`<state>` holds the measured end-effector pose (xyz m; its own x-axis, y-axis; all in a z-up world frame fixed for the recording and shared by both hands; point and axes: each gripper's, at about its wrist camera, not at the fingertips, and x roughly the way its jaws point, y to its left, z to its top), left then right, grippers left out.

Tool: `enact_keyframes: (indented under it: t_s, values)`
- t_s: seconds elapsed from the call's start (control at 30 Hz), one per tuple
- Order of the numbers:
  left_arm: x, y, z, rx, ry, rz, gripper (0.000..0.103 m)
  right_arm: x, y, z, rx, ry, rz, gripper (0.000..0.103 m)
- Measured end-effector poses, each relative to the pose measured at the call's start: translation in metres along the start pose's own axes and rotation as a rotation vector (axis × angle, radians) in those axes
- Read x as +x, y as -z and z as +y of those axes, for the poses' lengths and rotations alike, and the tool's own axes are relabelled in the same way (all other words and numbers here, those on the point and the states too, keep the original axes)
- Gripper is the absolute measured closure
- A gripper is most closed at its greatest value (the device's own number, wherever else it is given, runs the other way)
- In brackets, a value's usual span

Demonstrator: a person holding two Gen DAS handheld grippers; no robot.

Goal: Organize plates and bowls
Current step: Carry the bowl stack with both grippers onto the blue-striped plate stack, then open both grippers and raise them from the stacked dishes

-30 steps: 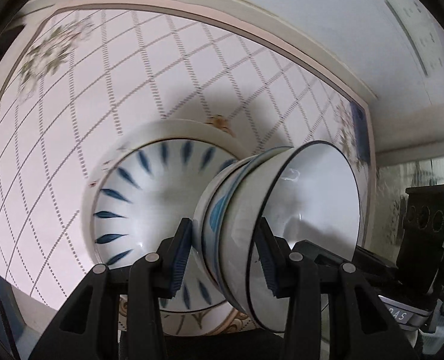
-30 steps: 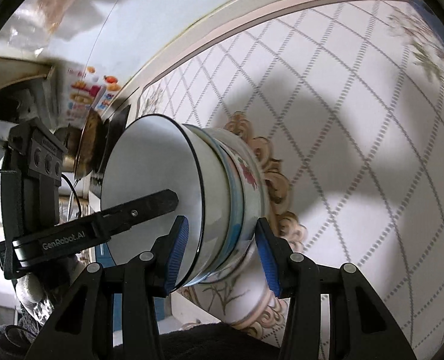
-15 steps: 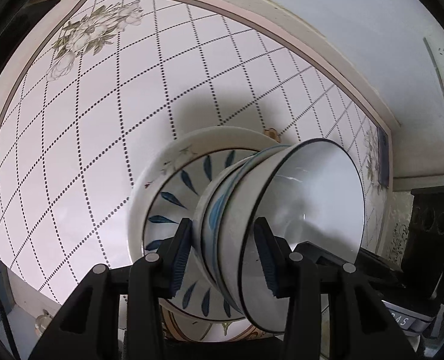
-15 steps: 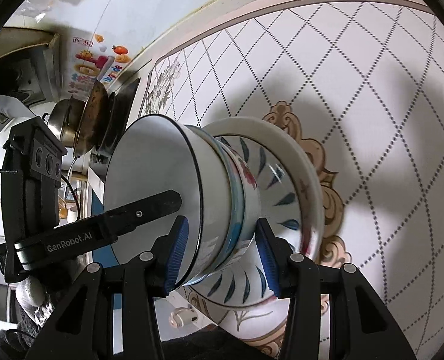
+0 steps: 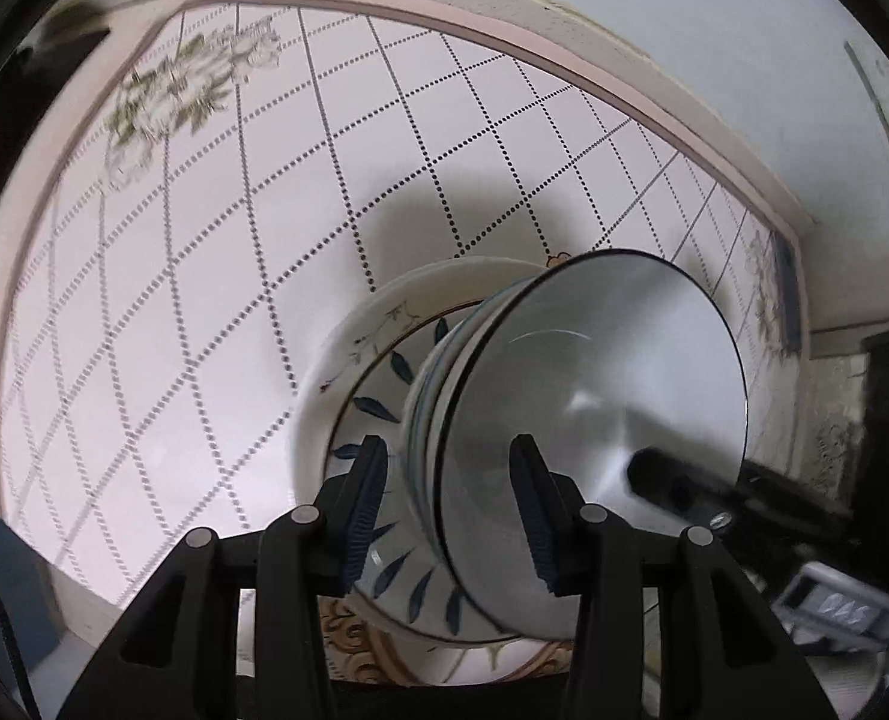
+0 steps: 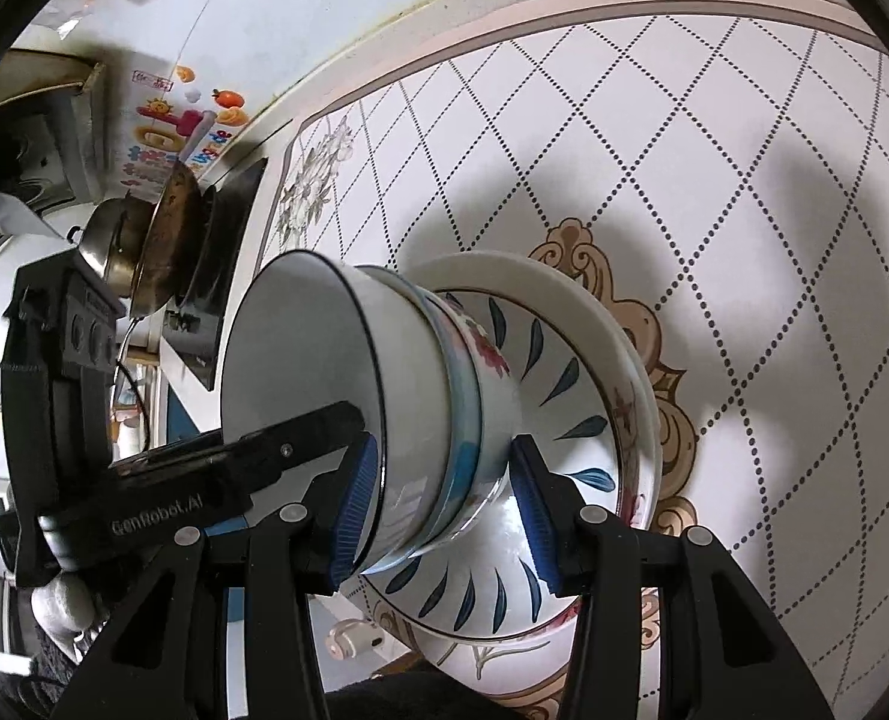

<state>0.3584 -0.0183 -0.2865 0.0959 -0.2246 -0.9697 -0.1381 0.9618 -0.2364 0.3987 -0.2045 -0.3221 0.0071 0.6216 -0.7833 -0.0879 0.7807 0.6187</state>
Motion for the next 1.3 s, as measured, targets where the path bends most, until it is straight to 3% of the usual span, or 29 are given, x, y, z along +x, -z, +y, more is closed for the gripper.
enact_keyframes:
  t_s: [0.17,0.23,0.27,0.33,0.4,0.43,0.53,0.67,1.03,1.3]
  values:
    - [-0.018,0.010,-0.001,0.049,-0.067,-0.043,0.062,-0.026,0.005,0.016,-0.026,0.095,-0.063,0.052]
    - [-0.030,0.015,0.000,0.072,-0.087,-0.075,0.062,-0.037,0.011,0.024,-0.036,0.150,-0.083,0.039]
    - [-0.035,0.017,0.000,0.082,-0.085,-0.090,0.058,-0.042,0.015,0.028,-0.037,0.172,-0.095,0.036]
    - [-0.050,0.025,0.001,0.115,-0.091,-0.125,0.047,-0.055,0.026,0.037,-0.042,0.216,-0.128,0.016]
    - [-0.065,0.032,0.002,0.146,-0.095,-0.167,0.039,-0.066,0.038,0.047,-0.039,0.266,-0.165,0.010]
    - [-0.074,0.037,0.003,0.167,-0.101,-0.192,0.038,-0.071,0.044,0.051,-0.034,0.284,-0.178,0.010]
    - [-0.097,0.049,0.005,0.212,-0.106,-0.247,0.014,-0.087,0.065,0.068,-0.016,0.338,-0.235,0.008]
    - [-0.131,0.072,0.009,0.252,-0.110,-0.321,0.006,-0.112,0.096,0.095,0.006,0.404,-0.322,0.006]
    - [-0.246,0.159,0.012,0.292,-0.101,-0.552,0.004,-0.197,0.203,0.192,-0.049,0.498,-0.547,0.004]
    - [-0.294,0.226,0.010,0.282,-0.120,-0.663,0.001,-0.244,0.282,0.252,-0.157,0.536,-0.660,0.003]
